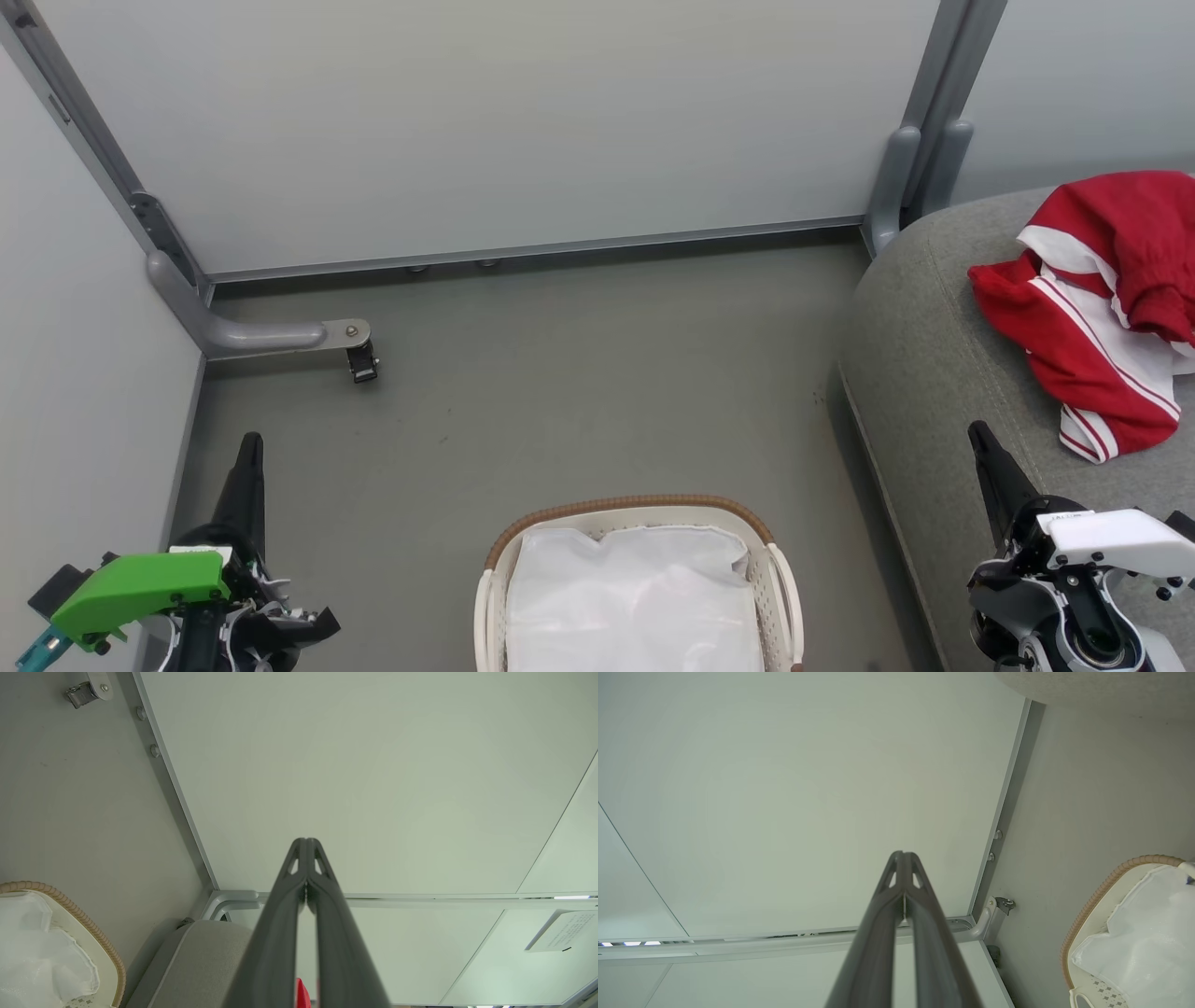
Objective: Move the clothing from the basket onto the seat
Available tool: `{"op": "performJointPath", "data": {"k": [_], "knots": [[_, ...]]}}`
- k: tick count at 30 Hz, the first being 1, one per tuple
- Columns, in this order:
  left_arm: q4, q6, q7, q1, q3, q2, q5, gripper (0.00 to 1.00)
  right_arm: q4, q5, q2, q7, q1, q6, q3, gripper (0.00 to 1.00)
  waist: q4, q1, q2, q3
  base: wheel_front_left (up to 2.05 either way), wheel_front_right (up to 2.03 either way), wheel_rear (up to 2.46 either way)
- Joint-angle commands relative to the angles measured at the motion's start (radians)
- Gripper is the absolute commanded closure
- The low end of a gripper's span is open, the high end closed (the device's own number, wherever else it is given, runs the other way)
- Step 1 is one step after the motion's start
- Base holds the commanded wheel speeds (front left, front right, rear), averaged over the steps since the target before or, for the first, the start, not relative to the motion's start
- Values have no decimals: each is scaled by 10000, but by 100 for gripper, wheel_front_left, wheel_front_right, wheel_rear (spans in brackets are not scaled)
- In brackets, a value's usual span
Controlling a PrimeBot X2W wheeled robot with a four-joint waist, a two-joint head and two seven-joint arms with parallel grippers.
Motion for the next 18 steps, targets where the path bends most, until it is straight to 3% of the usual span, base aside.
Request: {"op": "performJointPath", "data": {"k": [1,18], "knots": [[-39,-62,36,-122,19,47,-35,100,-24,37,-59,40,-44,-3,-17,100,0,0,120,0,0,0,0],[-40,-63,37,-121,18,48,-36,100,-24,38,-59,39,-44,-3,-16,100,0,0,120,0,0,0,0]]}}
